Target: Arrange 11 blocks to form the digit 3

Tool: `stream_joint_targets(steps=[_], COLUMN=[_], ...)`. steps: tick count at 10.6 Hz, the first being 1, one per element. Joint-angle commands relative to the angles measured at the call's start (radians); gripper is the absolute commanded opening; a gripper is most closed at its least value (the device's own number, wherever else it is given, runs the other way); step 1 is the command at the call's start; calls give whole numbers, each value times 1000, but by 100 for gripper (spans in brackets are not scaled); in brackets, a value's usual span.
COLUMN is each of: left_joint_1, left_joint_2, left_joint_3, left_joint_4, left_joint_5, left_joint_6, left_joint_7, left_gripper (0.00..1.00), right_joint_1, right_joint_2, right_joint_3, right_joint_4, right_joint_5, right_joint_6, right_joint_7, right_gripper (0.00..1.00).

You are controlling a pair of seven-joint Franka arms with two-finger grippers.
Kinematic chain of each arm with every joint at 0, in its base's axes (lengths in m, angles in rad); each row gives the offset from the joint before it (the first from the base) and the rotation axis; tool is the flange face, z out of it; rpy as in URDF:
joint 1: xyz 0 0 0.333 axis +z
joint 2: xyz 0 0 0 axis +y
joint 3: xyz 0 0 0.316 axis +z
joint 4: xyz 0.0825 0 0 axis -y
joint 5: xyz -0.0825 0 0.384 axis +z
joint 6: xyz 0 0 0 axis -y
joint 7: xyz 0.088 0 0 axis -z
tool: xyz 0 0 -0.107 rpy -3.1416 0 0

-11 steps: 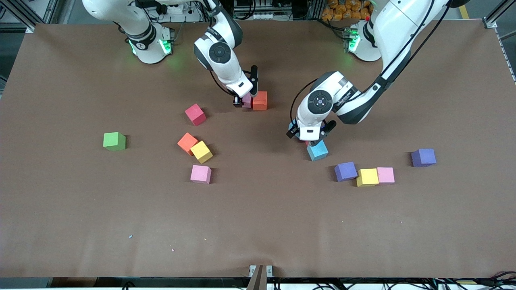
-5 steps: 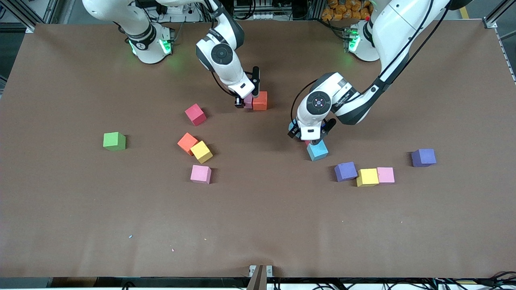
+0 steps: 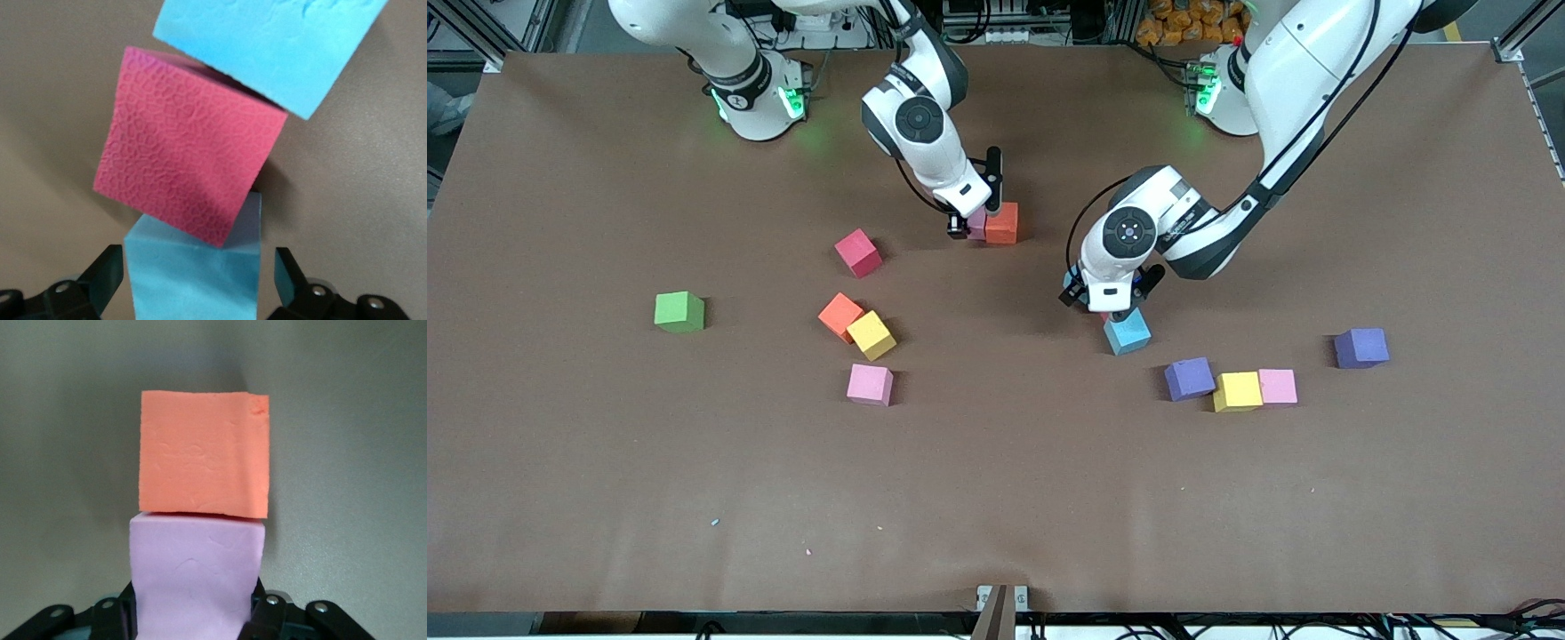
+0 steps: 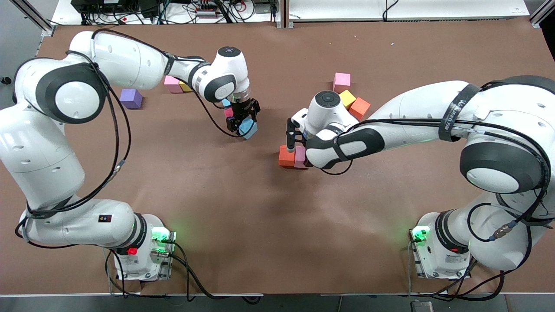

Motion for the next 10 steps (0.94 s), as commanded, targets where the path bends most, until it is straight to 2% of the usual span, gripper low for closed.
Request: stream_joint_targets(steps=[1, 3, 4, 5, 6, 7, 10], left_joint_1=[-1, 5, 8, 8, 11, 14, 14], left_joint_2=[5, 5, 3, 3, -5, -9, -35], left_joint_3=[-2, -2, -2, -2, -4, -5, -7], left_joint_4=[3, 9, 10, 13, 16, 16, 15], left_joint_5=[29, 23, 21, 16, 16, 16, 13], left_joint_6=[9, 9, 9, 10, 12, 12, 4], left_joint_7=[-31, -55, -71, -72, -72, -72, -210], left_gripper=[81, 37, 20, 8, 8, 0, 0], right_joint_1=[23, 21, 21, 20, 21, 21, 21], right_joint_2=[30, 36, 36, 36, 36, 36, 42], right_joint_3=[-17, -17, -17, -17, -17, -17, -17], right_joint_4=[34, 39, 39, 37, 39, 42, 46], right_joint_5=[9, 6, 3, 3, 3, 3, 0], right_joint_6=[-5, -5, -5, -6, -5, -5, -5], right_joint_7=[9, 11, 11, 11, 11, 11, 11], right_gripper=[0, 0, 0, 0, 0, 0, 0])
